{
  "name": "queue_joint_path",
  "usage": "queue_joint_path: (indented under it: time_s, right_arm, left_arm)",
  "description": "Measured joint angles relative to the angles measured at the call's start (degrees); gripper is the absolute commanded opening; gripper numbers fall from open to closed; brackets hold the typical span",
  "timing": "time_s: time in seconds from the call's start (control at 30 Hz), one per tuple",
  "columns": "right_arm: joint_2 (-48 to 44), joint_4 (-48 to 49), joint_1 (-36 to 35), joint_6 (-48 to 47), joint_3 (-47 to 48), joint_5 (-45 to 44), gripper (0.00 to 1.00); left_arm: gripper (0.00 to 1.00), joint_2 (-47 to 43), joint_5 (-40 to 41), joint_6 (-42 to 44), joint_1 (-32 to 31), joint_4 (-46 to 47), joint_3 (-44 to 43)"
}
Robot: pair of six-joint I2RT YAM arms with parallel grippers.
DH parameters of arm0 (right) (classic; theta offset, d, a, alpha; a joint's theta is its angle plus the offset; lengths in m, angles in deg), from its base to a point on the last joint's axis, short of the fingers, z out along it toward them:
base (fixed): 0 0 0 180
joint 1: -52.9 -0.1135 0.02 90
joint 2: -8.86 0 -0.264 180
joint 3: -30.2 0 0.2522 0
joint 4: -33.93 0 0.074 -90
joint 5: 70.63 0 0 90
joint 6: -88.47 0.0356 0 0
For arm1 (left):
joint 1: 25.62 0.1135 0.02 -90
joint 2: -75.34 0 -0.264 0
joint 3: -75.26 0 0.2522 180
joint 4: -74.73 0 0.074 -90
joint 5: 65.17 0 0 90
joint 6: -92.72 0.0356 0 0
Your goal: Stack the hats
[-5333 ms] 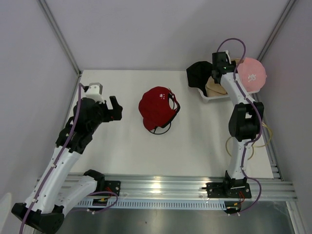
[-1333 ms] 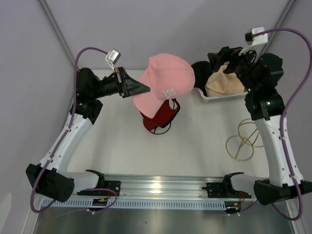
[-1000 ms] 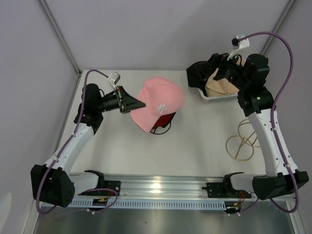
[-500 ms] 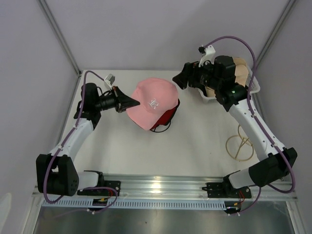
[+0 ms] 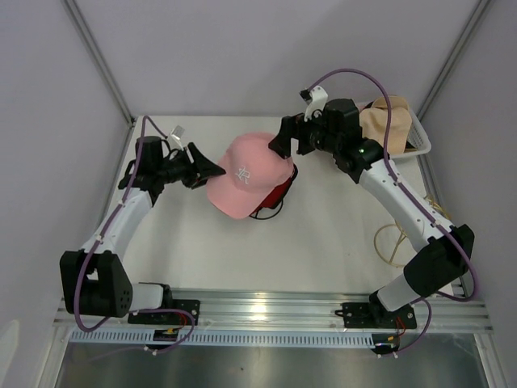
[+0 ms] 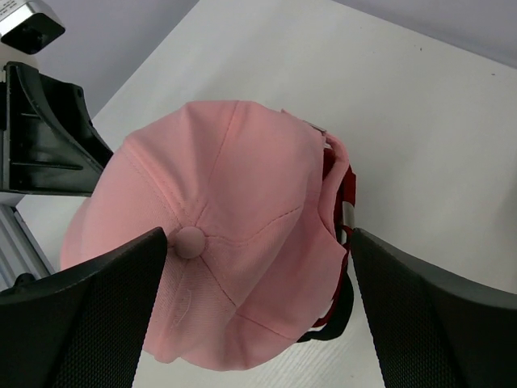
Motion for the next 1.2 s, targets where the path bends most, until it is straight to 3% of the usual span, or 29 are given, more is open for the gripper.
queue_joint_path:
  time_s: [0.13,0.27,0.57,0.8,1.07,1.2]
  right_arm:
    - [0.15,0.2,-0.52,0.22,0.0,-0.11,0.91]
    - [0.24,0.24,-0.87,0.66,0.0,-0.33,0.92]
    - [0.39,0.44,-1.55,1.31,0.0,-0.98,0.94]
    - [2.95,-0.55,-1.9,2.67,0.44,-6.16,0.82]
    - [7.13,-2.12,-2.27,3.23,3.13,-6.32,0.73]
    - [9.46,-2.43,-2.89,3.17,5.18,-7.02,0.6]
  left_arm:
    - [0.59,-0.37,6.21,2.75,0.0,-3.04,-0.26]
    - [0.99,-0.37,11.65,5.07,0.11,-5.29,-0.26]
    - [0.99,-0.87,17.75,5.79,0.2,-6.64,0.74]
    - [0.98,-2.32,17.49,5.77,-0.26,-6.27,0.96]
    - [0.97,-7.74,17.44,5.79,-1.9,-6.29,0.15]
    - [0.96,-9.18,17.22,5.81,-2.4,-6.38,-0.39]
